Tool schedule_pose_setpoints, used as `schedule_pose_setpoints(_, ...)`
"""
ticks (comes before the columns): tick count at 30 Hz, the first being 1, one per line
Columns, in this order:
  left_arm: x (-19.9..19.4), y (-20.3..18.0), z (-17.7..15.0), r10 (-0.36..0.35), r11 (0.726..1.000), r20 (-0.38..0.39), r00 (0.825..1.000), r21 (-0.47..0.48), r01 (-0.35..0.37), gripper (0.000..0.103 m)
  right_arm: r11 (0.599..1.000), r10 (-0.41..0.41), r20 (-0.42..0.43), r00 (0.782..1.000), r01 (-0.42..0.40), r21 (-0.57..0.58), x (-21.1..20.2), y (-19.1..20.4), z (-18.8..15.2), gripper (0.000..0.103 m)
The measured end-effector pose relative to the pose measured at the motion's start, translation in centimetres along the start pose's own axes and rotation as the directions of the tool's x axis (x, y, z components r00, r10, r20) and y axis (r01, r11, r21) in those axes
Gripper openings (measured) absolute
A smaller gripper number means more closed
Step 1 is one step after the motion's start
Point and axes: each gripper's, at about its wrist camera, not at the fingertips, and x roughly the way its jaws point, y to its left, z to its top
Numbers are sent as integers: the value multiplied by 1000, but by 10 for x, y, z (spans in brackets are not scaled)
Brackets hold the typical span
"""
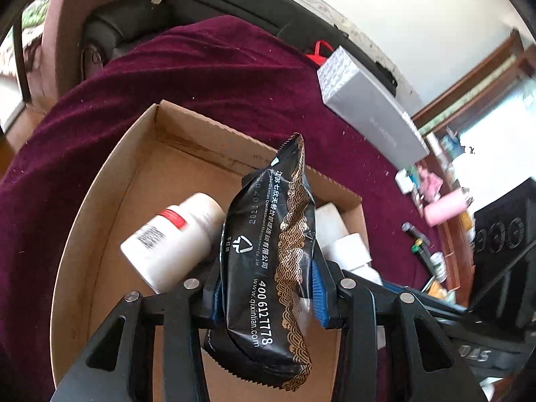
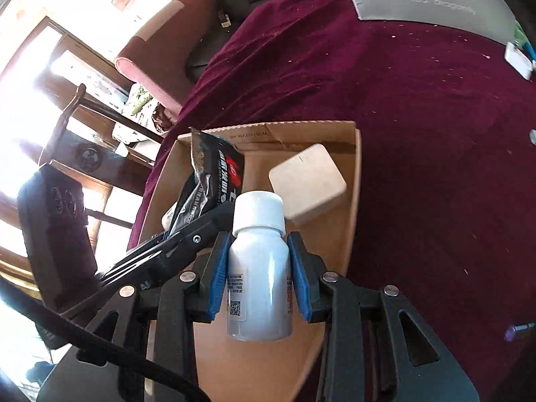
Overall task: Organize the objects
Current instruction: 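Carry the bag and bottle into the cardboard tray and release both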
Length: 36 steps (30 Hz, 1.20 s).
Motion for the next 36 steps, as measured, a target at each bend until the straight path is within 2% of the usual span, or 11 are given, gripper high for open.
schedule_pose_setpoints(3,-2,5,2,-16,999,13,1000,-32,17,36,999,-40,10,999,40,-26,6,1,2,33)
schedule_pose_setpoints(7,-10,13,3,-44,997,33,998,-67,46,39,999,-40,14,999,41,-24,12,-1,4,33)
schedule_pose_setpoints(10,-14,12,4,-39,996,41,998,-80,42,41,999,-44,32,999,44,-20,9,-1,3,39)
schedule_pose_setpoints(16,-22,4,8,-51,995,73,996,-84,57,60,999,-48,95,994,50,-16,-17,-1,4,42)
schedule_pose_setpoints(20,-26,-1,8,-38,996,83,996,-82,45,61,999,-44,144,989,43,8,-45,-6,0,42)
schedule_pose_setpoints(24,-37,-13,-5,-45,998,127,991,-44,51,61,1000,-17,196,980,12,23,-84,-17,-16,46)
schedule_pose_setpoints(26,-40,-19,-14,-47,998,159,986,-39,54,61,999,-12,222,975,4,34,-98,-25,-26,54)
schedule_pose_setpoints(28,-39,-26,-28,-22,999,192,981,-37,29,61,999,-4,240,971,-9,53,-113,-36,-40,54)
schedule_pose_setpoints(31,-38,-32,-47,-14,999,198,980,-41,22,61,997,3,240,971,-21,75,-124,-49,-57,54)
schedule_pose_setpoints(36,-52,-52,-70,54,998,244,968,19,-60,61,996,-7,257,966,-16,87,-144,-67,-86,54)
